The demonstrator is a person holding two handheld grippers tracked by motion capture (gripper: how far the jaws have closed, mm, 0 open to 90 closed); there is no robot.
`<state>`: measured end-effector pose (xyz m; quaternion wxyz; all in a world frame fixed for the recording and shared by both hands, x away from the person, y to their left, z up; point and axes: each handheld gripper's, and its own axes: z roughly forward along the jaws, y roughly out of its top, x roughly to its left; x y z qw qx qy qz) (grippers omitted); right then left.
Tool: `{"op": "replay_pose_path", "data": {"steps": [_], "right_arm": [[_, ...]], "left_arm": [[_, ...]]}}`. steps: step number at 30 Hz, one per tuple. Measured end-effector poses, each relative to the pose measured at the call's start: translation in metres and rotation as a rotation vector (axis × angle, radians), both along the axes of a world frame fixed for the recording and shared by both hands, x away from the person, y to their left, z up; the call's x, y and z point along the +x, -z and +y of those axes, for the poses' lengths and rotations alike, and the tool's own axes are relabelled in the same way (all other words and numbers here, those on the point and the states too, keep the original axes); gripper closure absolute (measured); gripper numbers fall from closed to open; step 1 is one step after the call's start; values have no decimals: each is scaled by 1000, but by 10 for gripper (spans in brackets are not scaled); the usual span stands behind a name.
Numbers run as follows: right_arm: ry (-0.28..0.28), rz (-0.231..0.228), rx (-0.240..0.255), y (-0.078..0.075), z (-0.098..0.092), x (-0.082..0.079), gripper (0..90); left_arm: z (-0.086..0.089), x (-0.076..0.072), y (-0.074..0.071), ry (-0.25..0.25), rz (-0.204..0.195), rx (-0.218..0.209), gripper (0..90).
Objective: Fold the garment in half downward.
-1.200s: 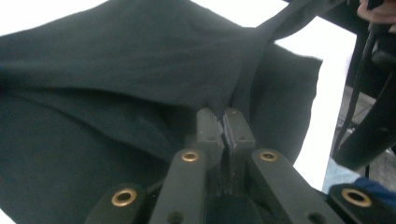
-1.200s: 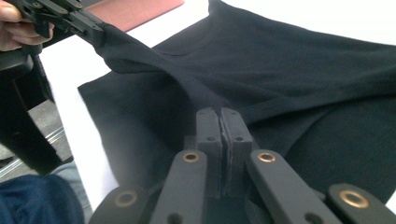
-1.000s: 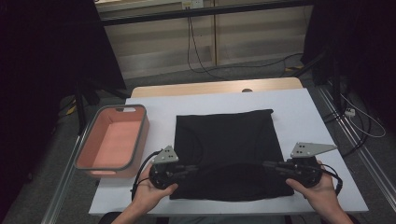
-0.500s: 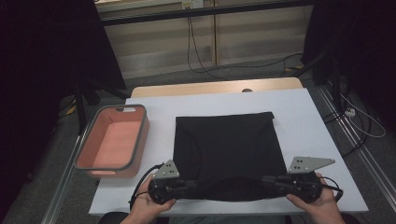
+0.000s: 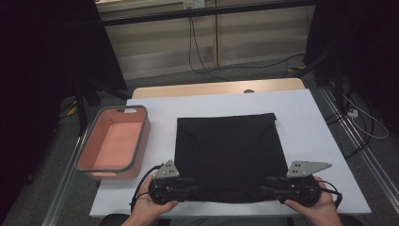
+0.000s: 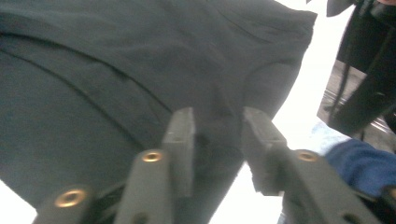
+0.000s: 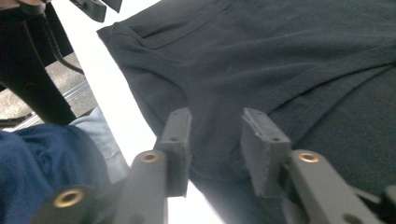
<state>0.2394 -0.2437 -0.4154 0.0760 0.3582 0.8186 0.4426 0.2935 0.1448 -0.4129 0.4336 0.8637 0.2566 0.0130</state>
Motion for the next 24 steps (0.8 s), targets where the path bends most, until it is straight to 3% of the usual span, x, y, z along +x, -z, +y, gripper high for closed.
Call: {"op": "replay_pose_path", "data": {"steps": [5,11,16,22,24], "right_arm": [[22,-13,-17,3,3,8,526],[63,-24,-22,7,7,24,483],[69,-42,-34,7,11,33,450],[46,-57,-43,7,28,44,407],[40,-65,-43,7,35,47,390]], "left_arm": [[1,9,3,-43,-1,4,491],[3,22,9,-117,-48,24,300],[8,29,10,-158,-66,27,231],[11,34,10,-173,-103,37,160],[11,35,10,-177,-94,23,133]]}}
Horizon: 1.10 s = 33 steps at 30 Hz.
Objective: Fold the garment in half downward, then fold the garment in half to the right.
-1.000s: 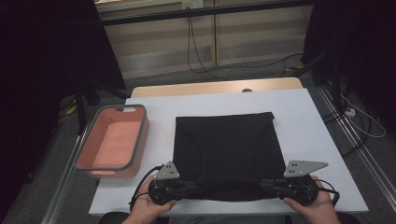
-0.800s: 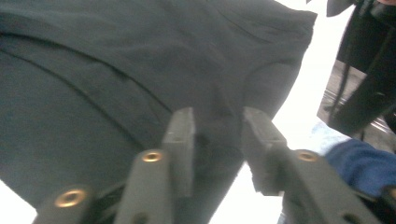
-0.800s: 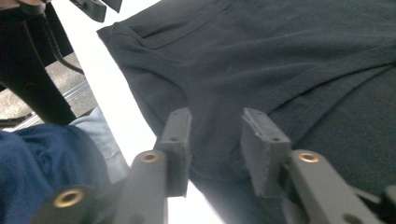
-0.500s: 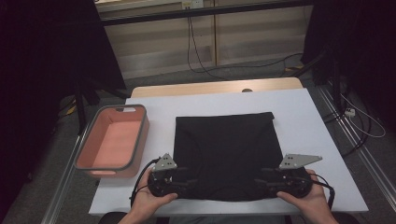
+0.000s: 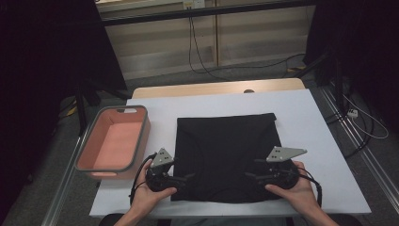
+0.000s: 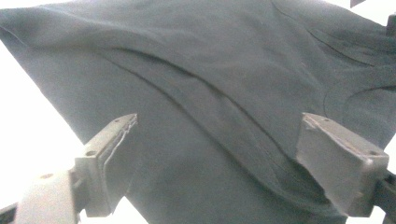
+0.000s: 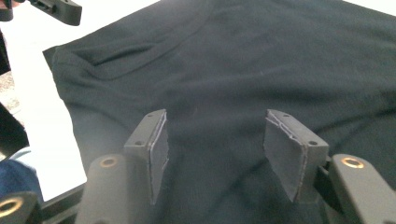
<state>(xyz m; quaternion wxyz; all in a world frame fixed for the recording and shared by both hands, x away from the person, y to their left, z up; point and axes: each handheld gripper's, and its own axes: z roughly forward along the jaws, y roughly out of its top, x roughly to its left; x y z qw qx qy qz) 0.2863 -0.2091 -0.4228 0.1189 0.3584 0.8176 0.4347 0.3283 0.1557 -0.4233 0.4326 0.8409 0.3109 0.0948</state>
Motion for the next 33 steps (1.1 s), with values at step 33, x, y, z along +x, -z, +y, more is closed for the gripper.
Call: {"op": "replay_pose_path", "data": {"steps": [33], "right_arm": [[-265,37,-16,8,106,14,398]], "left_arm": [[1,39,-12,-86,-50,20,106]]}}
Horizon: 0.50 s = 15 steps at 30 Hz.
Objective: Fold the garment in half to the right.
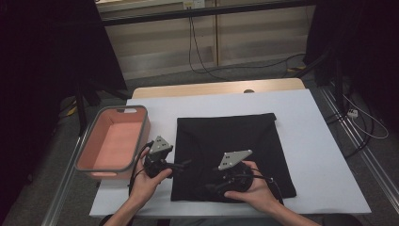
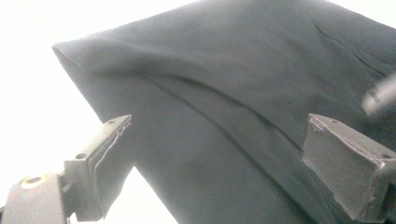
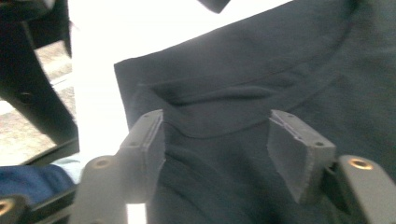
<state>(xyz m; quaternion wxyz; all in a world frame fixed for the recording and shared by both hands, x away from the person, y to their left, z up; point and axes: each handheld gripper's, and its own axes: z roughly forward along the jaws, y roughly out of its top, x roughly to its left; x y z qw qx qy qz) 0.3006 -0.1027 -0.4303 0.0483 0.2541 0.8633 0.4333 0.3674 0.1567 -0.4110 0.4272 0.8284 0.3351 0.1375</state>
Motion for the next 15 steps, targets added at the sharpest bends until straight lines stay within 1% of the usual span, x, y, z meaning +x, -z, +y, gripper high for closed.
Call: {"op": "replay_pose_path", "data": {"steps": [1,3,4,6,7,8,9,11,12,13,15], "right_arm": [[4,-6,1,1,0,-1,388],[16,-10,7,2,1,-3,369],[17,-22,5,2,2,-4,365],[24,-30,11,2,2,-5,361],[22,-25,18,2,2,-5,367],[20,-26,15,3,2,-4,370],[21,-26,14,3,1,-4,370],[19,-24,14,3,1,-4,377],[21,-26,13,3,1,-5,377],[20,-26,15,3,2,-5,380],[14,-26,14,3,2,-5,384]], "left_arm": [[-1,5,-1,-3,-3,-8,113],[-4,15,-2,-6,8,-31,125],[-6,19,-3,-9,9,-41,125],[-11,28,-5,-12,22,-23,125],[-14,32,-5,-3,17,-16,125],[-15,36,-6,11,13,-15,124],[-17,41,-7,21,19,-29,109],[-20,49,-11,30,29,-32,94],[-22,53,-12,20,14,-30,94],[-23,58,-14,10,-12,-18,100],[-25,69,-13,-7,-7,-36,120]]}}
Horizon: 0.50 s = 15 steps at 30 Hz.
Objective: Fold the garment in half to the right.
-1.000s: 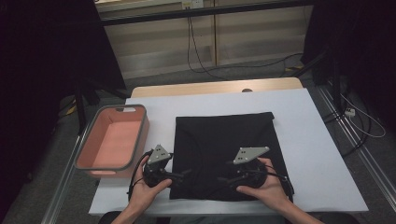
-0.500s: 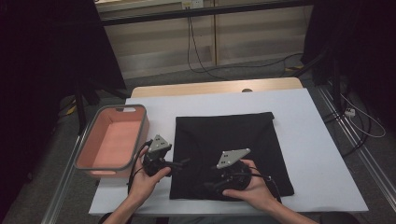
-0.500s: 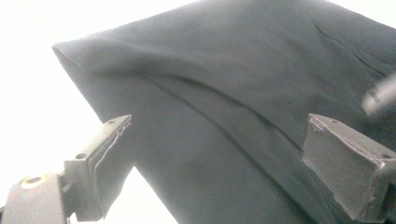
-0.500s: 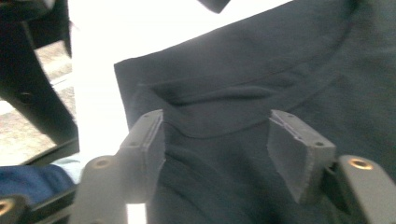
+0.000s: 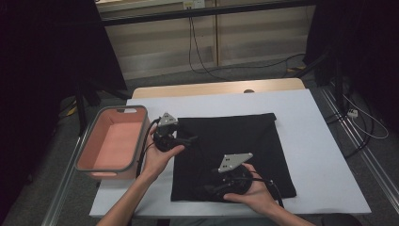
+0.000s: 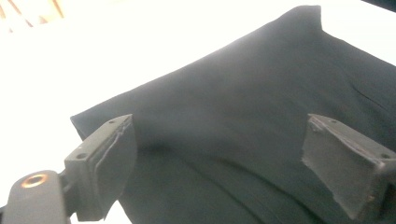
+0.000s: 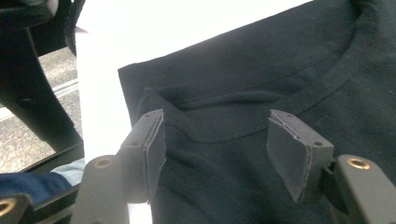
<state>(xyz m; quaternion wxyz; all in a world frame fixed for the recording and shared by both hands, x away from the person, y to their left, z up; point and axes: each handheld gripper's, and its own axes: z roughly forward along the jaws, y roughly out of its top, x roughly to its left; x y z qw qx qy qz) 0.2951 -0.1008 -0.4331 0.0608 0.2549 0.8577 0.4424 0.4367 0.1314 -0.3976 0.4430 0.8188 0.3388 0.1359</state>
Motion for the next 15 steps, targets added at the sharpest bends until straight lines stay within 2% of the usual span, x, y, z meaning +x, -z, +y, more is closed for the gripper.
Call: {"op": "replay_pose_path", "data": {"steps": [1,2,4,7,9,12,13,15], "right_arm": [[0,3,1,0,0,-1,386],[-2,6,3,0,1,-1,391],[-5,5,0,1,0,-1,394],[-1,2,-4,1,-1,-2,389],[5,6,-4,1,-1,-1,392],[7,5,-8,2,-1,0,395],[5,4,-11,2,-1,0,395],[0,6,-14,2,0,-1,394]], "left_arm": [[-1,6,2,6,18,-18,128],[-2,13,4,6,19,-14,134],[-4,24,10,-54,3,-2,152],[-2,39,15,-94,13,9,165],[1,48,17,-115,37,4,199],[6,61,24,-148,37,44,295],[8,65,26,-153,58,50,306],[10,73,30,-176,70,53,366]]}}
